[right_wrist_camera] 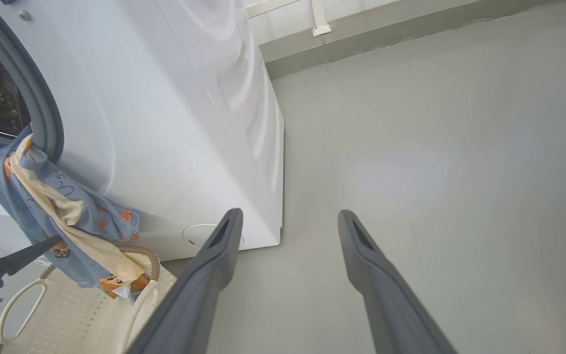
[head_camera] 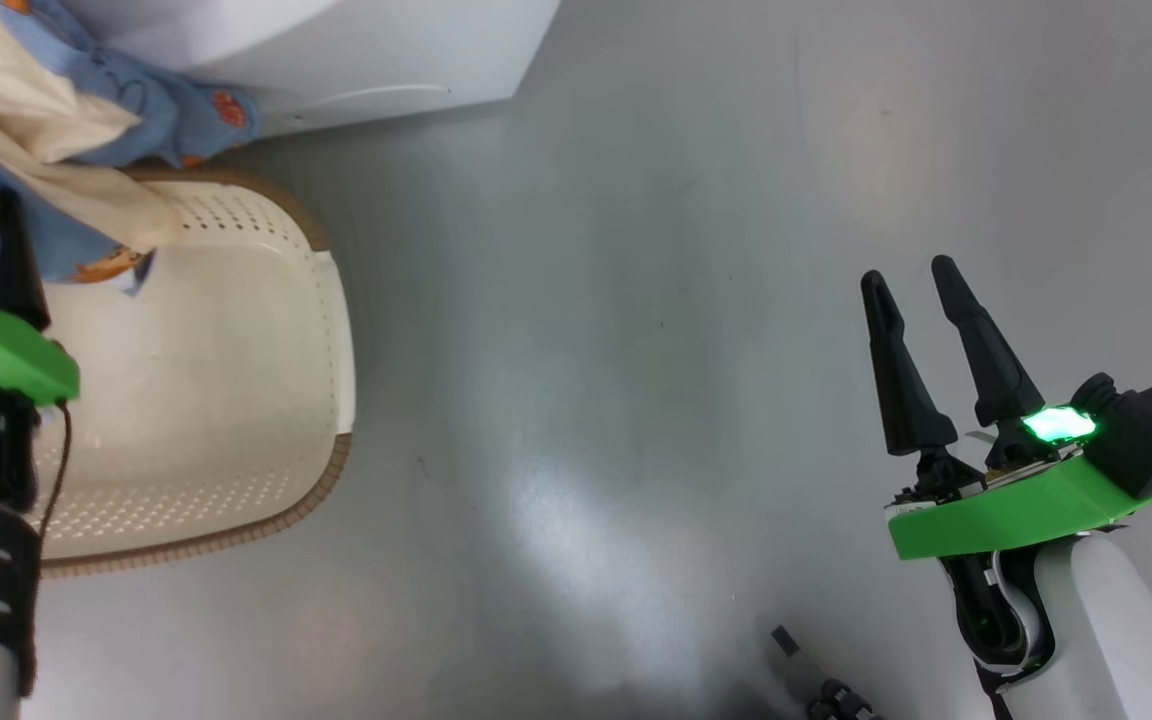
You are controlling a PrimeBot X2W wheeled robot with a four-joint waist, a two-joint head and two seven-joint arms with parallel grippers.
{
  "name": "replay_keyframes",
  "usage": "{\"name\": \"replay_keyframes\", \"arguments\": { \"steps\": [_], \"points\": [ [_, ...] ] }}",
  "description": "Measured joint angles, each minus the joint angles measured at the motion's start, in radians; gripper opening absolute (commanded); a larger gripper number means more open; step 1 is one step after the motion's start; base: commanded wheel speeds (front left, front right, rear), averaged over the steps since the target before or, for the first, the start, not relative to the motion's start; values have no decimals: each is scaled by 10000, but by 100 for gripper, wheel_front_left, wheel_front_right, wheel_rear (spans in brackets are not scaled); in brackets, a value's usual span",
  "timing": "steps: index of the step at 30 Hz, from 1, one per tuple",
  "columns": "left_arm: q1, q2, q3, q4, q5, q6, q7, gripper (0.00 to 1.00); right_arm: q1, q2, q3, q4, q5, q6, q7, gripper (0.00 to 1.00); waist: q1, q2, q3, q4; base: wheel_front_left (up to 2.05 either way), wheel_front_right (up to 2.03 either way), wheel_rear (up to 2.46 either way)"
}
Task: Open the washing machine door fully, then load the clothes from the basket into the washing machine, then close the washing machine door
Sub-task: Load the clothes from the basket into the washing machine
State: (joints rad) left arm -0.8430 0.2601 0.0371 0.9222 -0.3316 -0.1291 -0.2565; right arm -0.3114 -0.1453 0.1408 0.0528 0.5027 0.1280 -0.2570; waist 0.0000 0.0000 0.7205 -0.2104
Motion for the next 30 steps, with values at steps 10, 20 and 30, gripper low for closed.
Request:
{"name": "replay_keyframes", "arguments": {
  "steps": [10, 20, 30],
  "points": [
    [-1003, 343, -1484, 589, -476, 0, 0, 100, -234, 82, 105, -44, -2, 0, 0, 100, 0, 1, 373, -296, 0, 0, 0],
    [-1221, 713, -2594, 182, -1499, 0, 6, 100, -266, 140, 194, -44, -2, 0, 0, 100, 0, 0, 399, -401, 0, 0, 0],
    [-1240, 802, -3049, 50, -2209, 4, 40, 6, -385, 148, 211, -44, -2, 0, 0, 100, 0, 1, 346, -470, 0, 0, 0]
  ]
}}
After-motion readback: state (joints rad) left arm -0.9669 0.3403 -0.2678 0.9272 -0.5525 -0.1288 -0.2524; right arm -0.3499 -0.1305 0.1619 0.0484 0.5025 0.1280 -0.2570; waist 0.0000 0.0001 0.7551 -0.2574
